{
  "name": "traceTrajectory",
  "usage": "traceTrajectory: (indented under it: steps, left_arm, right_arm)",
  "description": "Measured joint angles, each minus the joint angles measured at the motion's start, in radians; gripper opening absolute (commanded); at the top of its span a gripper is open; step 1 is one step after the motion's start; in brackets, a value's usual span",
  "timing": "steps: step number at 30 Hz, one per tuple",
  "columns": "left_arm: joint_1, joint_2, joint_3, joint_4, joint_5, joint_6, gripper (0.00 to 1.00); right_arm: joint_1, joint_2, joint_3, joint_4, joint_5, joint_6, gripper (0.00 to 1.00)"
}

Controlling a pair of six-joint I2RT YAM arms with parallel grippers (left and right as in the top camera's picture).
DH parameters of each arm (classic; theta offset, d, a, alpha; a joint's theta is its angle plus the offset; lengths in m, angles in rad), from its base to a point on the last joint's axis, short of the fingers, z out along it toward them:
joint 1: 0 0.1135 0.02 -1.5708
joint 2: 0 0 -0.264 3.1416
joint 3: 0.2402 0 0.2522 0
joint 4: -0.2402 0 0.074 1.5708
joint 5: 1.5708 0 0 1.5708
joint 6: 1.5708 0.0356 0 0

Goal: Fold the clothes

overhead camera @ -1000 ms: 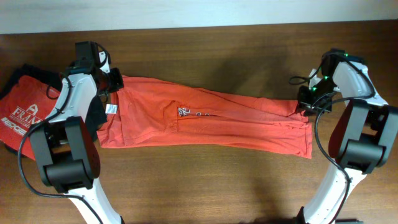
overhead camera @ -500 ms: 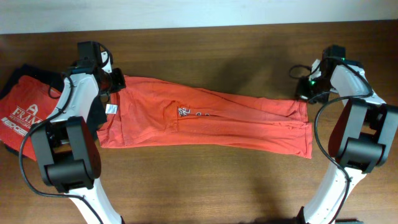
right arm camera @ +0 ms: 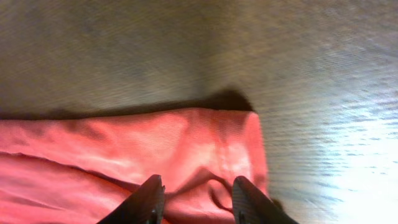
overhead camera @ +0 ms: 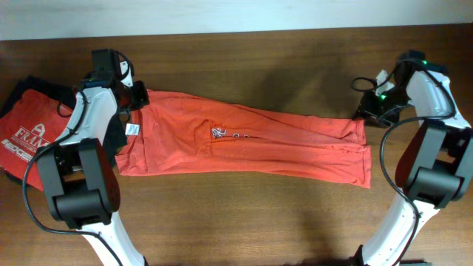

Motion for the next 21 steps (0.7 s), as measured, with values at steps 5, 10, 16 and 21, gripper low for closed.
traceTrajectory:
  steps: [5,10,16,21]
  left_arm:
    - [0.0,0.0,0.0,0.0,0.0,0.0,0.06]
    - [0.0,0.0,0.0,0.0,0.0,0.0,0.06]
    - [0.0,0.0,0.0,0.0,0.0,0.0,0.06]
    - [0.0,0.0,0.0,0.001,0.0,0.0,0.06]
  right_arm:
    - [-0.007,-0.001,-0.073,0.085,0.024,-0.005,0.44]
    - [-0.007,-0.001,-0.105,0.13,0.027,0.008,0.36]
    - [-0.005,-0.001,-0.109,0.159,0.027,0.021,0.33]
    - [0.011,-0.004,-0.152,0.193,0.018,0.022,0.07]
